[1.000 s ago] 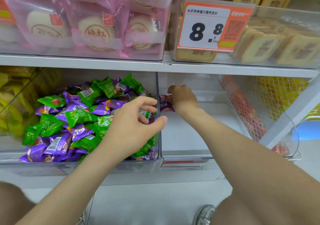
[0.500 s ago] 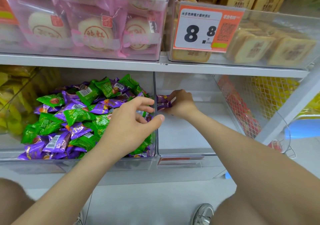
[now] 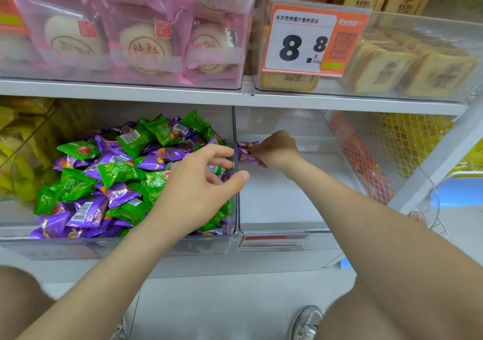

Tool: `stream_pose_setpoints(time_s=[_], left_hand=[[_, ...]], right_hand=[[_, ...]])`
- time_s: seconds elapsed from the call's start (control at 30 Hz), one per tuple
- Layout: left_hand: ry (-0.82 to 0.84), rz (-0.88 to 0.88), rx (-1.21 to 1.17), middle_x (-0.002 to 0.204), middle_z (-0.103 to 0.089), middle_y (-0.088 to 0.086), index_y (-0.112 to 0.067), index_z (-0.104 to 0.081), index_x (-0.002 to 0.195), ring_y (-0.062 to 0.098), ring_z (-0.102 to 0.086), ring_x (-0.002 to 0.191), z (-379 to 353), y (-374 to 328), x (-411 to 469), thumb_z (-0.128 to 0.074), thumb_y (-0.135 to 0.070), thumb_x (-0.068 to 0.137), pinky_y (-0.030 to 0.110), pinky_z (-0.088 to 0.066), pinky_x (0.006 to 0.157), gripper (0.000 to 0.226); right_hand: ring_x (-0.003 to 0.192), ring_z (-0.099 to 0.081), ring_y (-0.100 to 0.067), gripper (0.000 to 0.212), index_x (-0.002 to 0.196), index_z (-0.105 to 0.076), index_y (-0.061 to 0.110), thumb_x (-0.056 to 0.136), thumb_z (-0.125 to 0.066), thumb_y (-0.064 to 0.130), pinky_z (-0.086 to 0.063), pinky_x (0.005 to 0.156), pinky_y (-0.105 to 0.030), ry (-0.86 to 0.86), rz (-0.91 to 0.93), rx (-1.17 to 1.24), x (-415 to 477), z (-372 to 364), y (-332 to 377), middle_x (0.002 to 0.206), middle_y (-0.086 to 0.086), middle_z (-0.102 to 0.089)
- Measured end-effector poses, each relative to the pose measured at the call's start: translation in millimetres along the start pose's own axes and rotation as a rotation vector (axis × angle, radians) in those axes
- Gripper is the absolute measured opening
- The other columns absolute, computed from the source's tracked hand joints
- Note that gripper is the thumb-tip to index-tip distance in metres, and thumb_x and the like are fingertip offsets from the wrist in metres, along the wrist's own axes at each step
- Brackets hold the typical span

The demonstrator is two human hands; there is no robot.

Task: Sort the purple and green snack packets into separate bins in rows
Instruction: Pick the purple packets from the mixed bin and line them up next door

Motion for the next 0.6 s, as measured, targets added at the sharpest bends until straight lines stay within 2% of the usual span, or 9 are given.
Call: stream_pose_setpoints(time_s=[0.07, 0.13, 0.17, 0.2, 0.27, 0.43, 0.53, 0.6], left_hand=[[0.002, -0.002, 0.003, 0.108, -0.071, -0.02, -0.035, -0.066, 0.126, 0.006, -0.069, 0.065, 0, -1, 0, -0.079, -0.045, 0.087, 0.035, -0.06, 0.079, 0.043], [0.002, -0.004, 0.01, 0.108, -0.071, -0.021, -0.035, -0.067, 0.126, 0.005, -0.07, 0.066, 1, -1, -1, -0.079, -0.045, 0.087, 0.036, -0.06, 0.08, 0.043], [0.002, -0.005, 0.014, 0.108, -0.071, -0.021, -0.035, -0.067, 0.127, 0.004, -0.07, 0.068, 1, -2, -1, -0.079, -0.045, 0.087, 0.036, -0.06, 0.08, 0.043], [0.002, -0.007, 0.016, 0.107, -0.071, -0.021, -0.035, -0.067, 0.127, 0.004, -0.07, 0.069, 1, -2, -1, -0.079, -0.045, 0.087, 0.037, -0.06, 0.081, 0.043], [-0.001, -0.02, 0.025, 0.104, -0.071, -0.021, -0.034, -0.067, 0.127, 0.002, -0.07, 0.071, 1, -3, -1, -0.078, -0.046, 0.087, 0.038, -0.06, 0.084, 0.044], [-0.03, -0.07, 0.093, 0.094, -0.073, -0.016, -0.031, -0.069, 0.125, -0.002, -0.068, 0.078, 2, -6, -5, -0.073, -0.047, 0.092, 0.041, -0.058, 0.088, 0.037], [-0.078, -0.14, 0.176, 0.095, -0.071, -0.018, -0.029, -0.07, 0.118, -0.003, -0.065, 0.08, 9, -12, -10, -0.067, -0.043, 0.096, 0.041, -0.055, 0.092, 0.026], [-0.109, -0.175, 0.222, 0.099, -0.069, -0.018, -0.028, -0.07, 0.116, -0.004, -0.064, 0.08, 16, -15, -12, -0.067, -0.037, 0.097, 0.036, -0.053, 0.084, 0.022]], right_hand=[[0.08, -0.079, -0.02, 0.029, 0.085, -0.079, 0.002, 0.067, -0.078, 0.025, -0.064, 0.074, -0.031, 0.039, -0.013, 0.009, 1, -4, 0, 0.073, -0.009, -0.078], [0.087, -0.078, -0.023, 0.035, 0.091, -0.081, 0.003, 0.064, -0.086, 0.024, -0.066, 0.08, -0.041, 0.065, 0.01, -0.006, 1, -6, 1, 0.088, -0.013, -0.079], [0.091, -0.077, -0.024, 0.035, 0.093, -0.082, 0.005, 0.066, -0.089, 0.026, -0.065, 0.083, -0.042, 0.063, 0.023, -0.002, 2, -6, 1, 0.093, -0.013, -0.079], [0.094, -0.075, -0.025, 0.035, 0.094, -0.082, 0.008, 0.068, -0.092, 0.029, -0.064, 0.085, -0.039, 0.052, 0.026, 0.013, 2, -4, -1, 0.098, -0.013, -0.078], [0.094, -0.071, -0.025, 0.034, 0.095, -0.082, 0.011, 0.072, -0.092, 0.033, -0.058, 0.078, -0.033, 0.019, 0.029, 0.028, 4, -1, -4, 0.103, -0.012, -0.076], [0.086, -0.065, -0.022, 0.043, 0.102, -0.08, 0.005, 0.073, -0.09, 0.035, -0.048, 0.067, -0.028, 0.021, 0.021, -0.001, 5, -4, -4, 0.104, -0.015, -0.076], [0.079, -0.063, -0.021, 0.049, 0.103, -0.079, 0.003, 0.069, -0.092, 0.035, -0.052, 0.065, -0.031, 0.015, 0.001, 0.011, 4, 0, -4, 0.101, -0.016, -0.076], [0.079, -0.067, -0.022, 0.047, 0.1, -0.079, 0.002, 0.068, -0.093, 0.034, -0.055, 0.066, -0.033, 0.009, 0.001, 0.031, 4, 3, -5, 0.099, -0.017, -0.077]])
Point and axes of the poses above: each hand's wrist, its own x-axis towards the middle knuckle, its own z-axis out of the back of the hand, y = z × x, the point moved 8 cm from there along x, towards the middle knuckle
